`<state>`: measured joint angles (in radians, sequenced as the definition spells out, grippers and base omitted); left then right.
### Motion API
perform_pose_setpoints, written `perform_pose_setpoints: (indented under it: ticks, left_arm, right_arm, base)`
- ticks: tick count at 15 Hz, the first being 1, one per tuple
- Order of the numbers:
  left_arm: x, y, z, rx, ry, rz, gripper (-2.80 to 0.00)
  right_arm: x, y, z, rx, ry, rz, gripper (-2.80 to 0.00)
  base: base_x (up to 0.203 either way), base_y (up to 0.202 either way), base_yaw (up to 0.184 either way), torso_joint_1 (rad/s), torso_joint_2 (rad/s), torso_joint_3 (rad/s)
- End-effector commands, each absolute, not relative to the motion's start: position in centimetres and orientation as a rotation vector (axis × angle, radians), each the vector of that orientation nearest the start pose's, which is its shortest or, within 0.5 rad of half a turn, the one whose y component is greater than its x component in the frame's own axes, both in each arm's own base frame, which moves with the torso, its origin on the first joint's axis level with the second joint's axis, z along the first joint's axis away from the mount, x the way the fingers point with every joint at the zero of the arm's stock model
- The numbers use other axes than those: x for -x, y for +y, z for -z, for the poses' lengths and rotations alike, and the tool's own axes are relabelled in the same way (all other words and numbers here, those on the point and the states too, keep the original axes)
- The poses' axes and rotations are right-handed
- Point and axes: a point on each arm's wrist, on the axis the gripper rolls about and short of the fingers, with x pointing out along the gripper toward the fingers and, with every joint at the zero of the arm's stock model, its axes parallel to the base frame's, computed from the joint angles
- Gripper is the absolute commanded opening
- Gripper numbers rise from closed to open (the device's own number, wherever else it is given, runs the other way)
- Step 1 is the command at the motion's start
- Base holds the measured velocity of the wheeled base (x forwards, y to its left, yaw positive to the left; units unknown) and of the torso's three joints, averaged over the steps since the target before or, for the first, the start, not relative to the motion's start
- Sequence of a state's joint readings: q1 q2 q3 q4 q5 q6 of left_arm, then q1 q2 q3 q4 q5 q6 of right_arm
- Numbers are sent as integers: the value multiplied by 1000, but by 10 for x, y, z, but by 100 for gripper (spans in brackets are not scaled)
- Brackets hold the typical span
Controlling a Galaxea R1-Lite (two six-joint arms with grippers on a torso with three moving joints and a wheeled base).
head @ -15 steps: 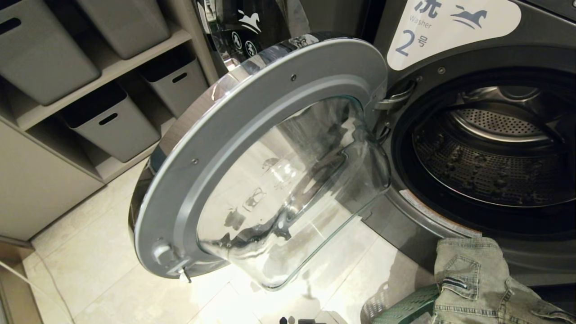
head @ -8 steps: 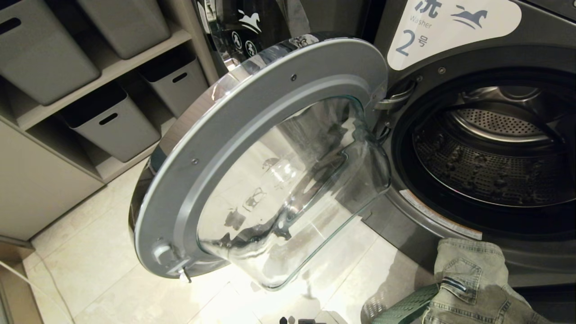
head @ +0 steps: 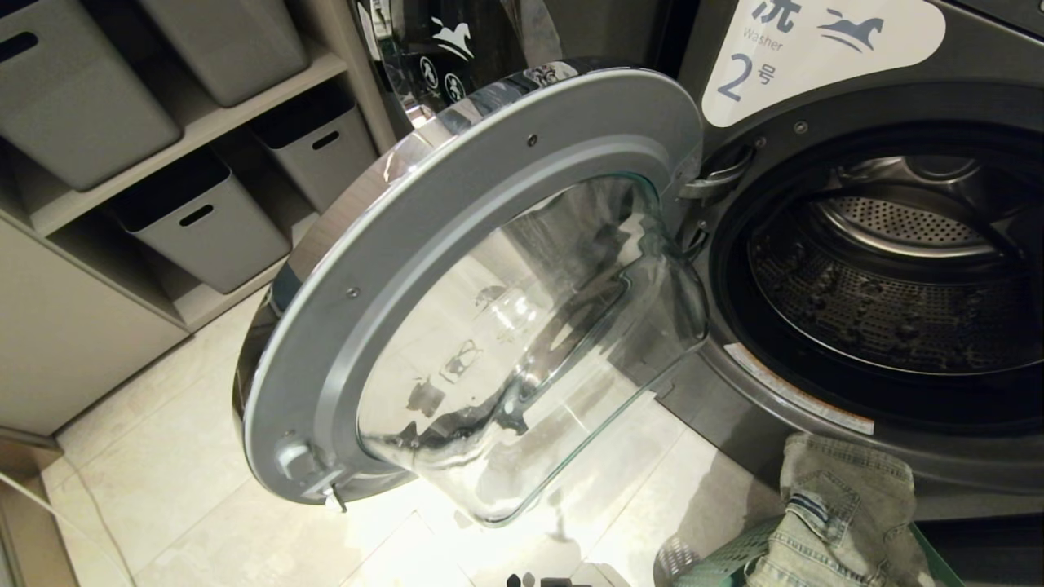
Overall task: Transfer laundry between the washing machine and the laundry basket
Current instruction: Pick a cloth and place it into the basket
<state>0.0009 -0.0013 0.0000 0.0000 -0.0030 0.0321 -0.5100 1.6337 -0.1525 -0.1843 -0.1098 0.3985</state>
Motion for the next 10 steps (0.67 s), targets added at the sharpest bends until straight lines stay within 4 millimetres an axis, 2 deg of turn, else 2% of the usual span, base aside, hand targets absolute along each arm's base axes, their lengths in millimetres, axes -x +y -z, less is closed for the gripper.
perform_pose_setpoints:
  ticks: [1,3,6,10]
  left_arm:
    - [23,0,-75,-32,2,2,-280]
    - [23,0,-75,-32,2,2,-280]
    - [23,0,-75,-32,2,2,-280]
    - [23,0,-75,-32,2,2,-280]
  right_arm:
    - [-139,-88,-17,-645,1256,816,-280]
    - [-156,-114,-7,-700,1243,868,-280]
    - [-160,-146,7,-798,1266,927,-280]
    - [-147,-155,16,-786,1341,907,-280]
  base:
    - [0,0,0,0,0,0]
    - [0,0,0,0,0,0]
    - [0,0,0,0,0,0]
    - [0,0,0,0,0,0]
